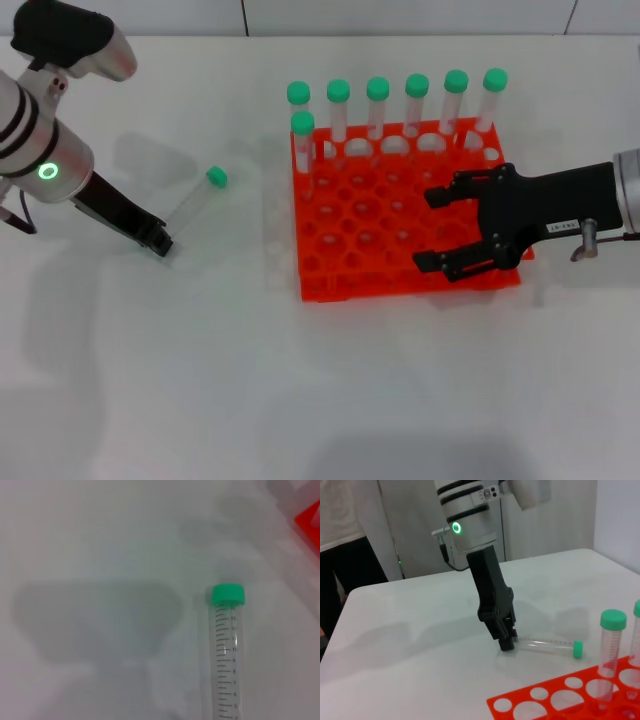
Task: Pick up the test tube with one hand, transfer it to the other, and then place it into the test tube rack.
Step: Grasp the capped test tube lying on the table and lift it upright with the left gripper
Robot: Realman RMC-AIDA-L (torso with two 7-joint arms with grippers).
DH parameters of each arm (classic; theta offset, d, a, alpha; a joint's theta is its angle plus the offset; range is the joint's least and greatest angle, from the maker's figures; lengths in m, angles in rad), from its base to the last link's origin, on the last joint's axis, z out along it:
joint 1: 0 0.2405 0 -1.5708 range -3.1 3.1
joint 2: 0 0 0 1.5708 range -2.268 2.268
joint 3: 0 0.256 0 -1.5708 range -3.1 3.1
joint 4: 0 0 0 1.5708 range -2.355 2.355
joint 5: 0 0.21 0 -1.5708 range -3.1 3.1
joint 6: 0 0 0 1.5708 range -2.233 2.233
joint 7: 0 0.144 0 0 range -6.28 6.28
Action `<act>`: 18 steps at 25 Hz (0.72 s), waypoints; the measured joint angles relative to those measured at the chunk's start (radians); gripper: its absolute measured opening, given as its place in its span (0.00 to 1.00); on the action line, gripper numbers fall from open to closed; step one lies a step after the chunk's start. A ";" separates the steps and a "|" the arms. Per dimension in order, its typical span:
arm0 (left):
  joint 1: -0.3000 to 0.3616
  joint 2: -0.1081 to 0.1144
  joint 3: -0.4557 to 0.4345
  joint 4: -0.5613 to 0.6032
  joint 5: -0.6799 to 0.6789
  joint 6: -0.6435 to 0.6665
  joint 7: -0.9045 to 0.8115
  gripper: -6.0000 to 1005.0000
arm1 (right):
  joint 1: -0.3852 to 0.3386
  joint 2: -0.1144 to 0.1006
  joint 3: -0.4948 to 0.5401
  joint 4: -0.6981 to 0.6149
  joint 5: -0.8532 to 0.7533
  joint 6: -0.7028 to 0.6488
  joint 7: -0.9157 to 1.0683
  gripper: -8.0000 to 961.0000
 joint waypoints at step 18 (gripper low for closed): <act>0.148 -0.051 -0.002 0.338 -0.091 -0.087 0.031 0.19 | -0.028 0.006 0.028 -0.041 0.000 -0.012 0.015 0.90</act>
